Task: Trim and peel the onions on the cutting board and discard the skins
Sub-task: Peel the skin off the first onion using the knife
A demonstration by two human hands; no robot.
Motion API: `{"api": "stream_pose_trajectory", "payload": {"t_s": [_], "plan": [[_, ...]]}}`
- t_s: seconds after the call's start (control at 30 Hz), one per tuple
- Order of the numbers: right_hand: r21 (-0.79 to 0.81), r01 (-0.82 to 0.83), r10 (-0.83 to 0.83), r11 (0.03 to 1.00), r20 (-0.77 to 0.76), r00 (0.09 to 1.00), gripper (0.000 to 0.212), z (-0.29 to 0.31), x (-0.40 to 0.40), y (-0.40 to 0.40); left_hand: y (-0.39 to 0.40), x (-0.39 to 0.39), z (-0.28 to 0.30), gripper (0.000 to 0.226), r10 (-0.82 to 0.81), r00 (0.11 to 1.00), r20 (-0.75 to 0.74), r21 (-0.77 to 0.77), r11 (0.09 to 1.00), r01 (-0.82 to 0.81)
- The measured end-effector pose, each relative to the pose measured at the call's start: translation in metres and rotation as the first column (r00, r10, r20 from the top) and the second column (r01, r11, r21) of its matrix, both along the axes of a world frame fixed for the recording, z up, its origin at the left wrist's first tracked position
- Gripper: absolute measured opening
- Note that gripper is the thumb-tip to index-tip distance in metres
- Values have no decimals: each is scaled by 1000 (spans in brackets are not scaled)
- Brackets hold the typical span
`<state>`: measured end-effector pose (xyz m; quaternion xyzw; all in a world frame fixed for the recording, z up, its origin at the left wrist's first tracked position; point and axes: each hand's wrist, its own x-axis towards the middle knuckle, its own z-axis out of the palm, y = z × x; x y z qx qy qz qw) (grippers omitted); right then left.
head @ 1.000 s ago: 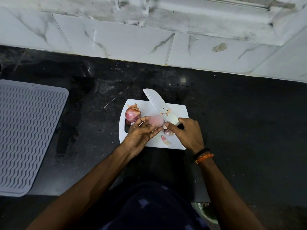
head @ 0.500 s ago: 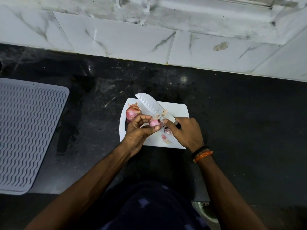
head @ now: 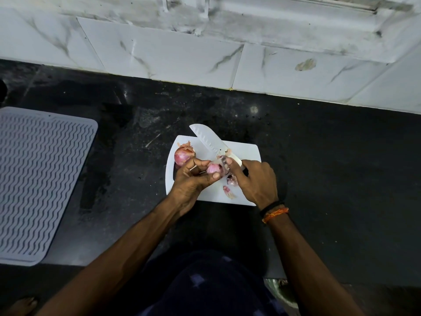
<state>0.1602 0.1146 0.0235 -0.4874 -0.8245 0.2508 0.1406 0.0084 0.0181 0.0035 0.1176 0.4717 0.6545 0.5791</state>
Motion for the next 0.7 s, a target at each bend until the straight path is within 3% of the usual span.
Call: {"api": "stream_pose_trajectory", "payload": {"t_s": [0.23,0.43,0.6,0.7], "plan": [[42,-14,13,999,12,1000,55,-7,1,2,0,0,0,26,-5,1000,3,-2,1000,5],[38,2,-5,999,73,997,71,-10,-2,3,-1,-1,-1,22,-27,1000,16,-5,1000,27],[9,-2,2,1000,47,999,55,-4,1,4,0,-5,-6,32,-46,984,174,-39,998,53],[-23,-6,7,1000,21,1000,54,-6,2,3,2,-4,-8,24,-22,987,157,-85,996,36]]}}
